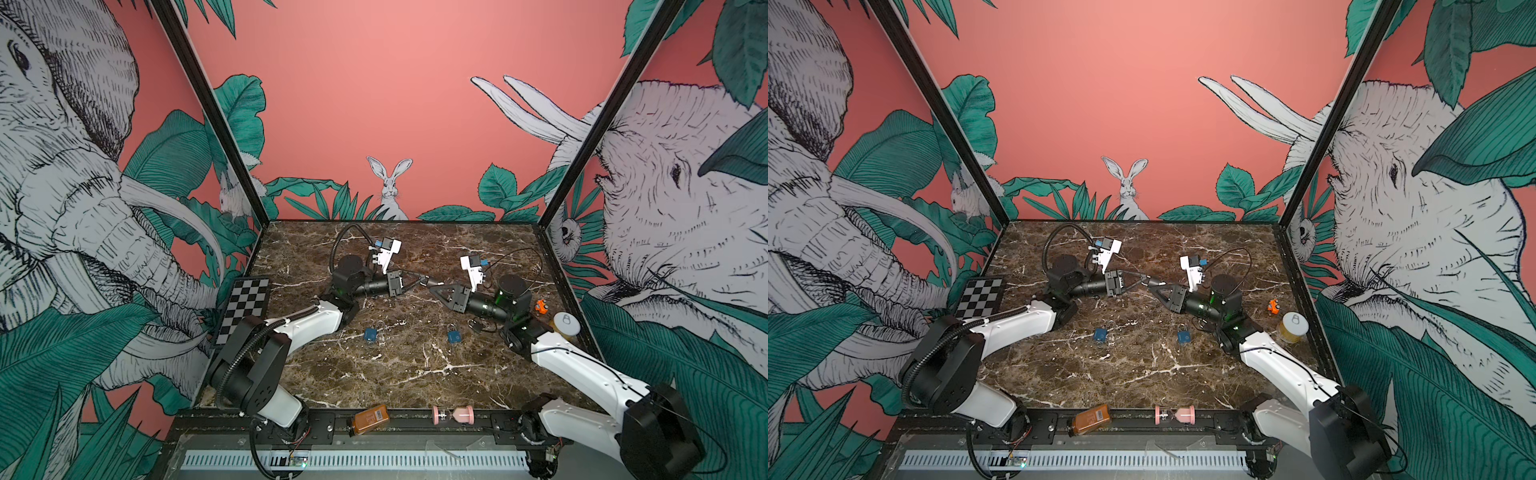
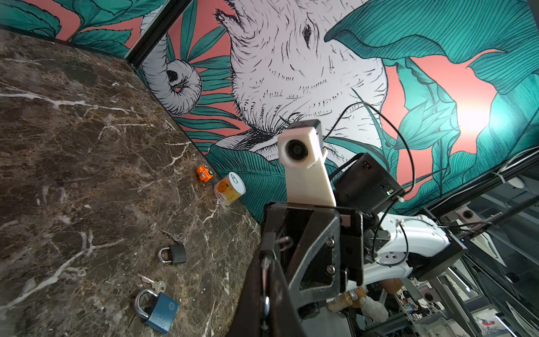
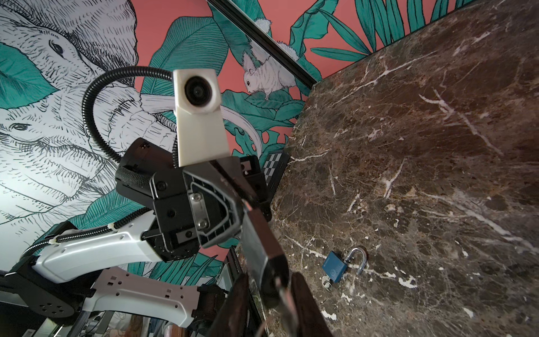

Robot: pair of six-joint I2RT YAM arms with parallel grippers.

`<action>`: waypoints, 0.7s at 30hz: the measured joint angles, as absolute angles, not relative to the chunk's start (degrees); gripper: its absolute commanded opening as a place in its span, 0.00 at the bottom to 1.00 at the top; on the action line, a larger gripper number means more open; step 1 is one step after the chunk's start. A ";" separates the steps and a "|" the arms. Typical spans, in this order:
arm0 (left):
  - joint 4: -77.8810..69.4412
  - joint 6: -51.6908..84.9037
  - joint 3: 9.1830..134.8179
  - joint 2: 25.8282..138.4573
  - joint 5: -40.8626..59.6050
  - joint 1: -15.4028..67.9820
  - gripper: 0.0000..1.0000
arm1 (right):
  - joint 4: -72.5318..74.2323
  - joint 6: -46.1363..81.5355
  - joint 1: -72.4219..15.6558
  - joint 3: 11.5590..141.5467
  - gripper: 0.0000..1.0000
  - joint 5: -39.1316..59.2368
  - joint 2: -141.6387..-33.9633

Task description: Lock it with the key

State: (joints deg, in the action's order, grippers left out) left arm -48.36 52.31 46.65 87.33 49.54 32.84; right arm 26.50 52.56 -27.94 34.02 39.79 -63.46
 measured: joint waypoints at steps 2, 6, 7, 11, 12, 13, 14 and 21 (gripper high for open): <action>-48.34 52.25 46.68 87.42 49.47 32.56 0.00 | 25.93 52.51 -27.42 33.87 0.26 40.03 -62.83; -48.45 52.42 46.81 88.27 50.09 32.25 0.00 | 26.26 52.40 -26.76 34.00 0.27 40.73 -61.98; -48.71 52.69 46.81 88.68 50.26 32.25 0.00 | 26.26 52.38 -26.68 34.15 0.27 40.95 -62.02; -50.74 54.30 46.81 90.45 50.74 32.25 0.00 | 26.24 52.31 -26.52 34.54 0.29 41.28 -62.37; -51.07 54.52 46.81 90.67 50.74 32.25 0.00 | 26.24 52.29 -26.46 34.57 0.29 41.34 -62.50; -51.33 54.87 46.81 90.78 50.76 32.25 0.00 | 26.06 52.27 -26.44 34.57 0.30 41.34 -62.57; -51.59 55.07 46.81 90.80 50.76 32.25 0.00 | 25.74 52.25 -26.30 34.57 0.31 41.25 -62.57; -53.32 56.12 46.85 90.85 52.01 32.25 0.00 | 21.17 49.43 -23.75 34.30 0.40 37.65 -56.23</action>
State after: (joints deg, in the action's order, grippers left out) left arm -53.32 56.12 46.85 90.85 52.01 32.25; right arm 21.17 49.43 -23.75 34.30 37.65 -56.23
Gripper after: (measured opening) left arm 0.073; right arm 0.380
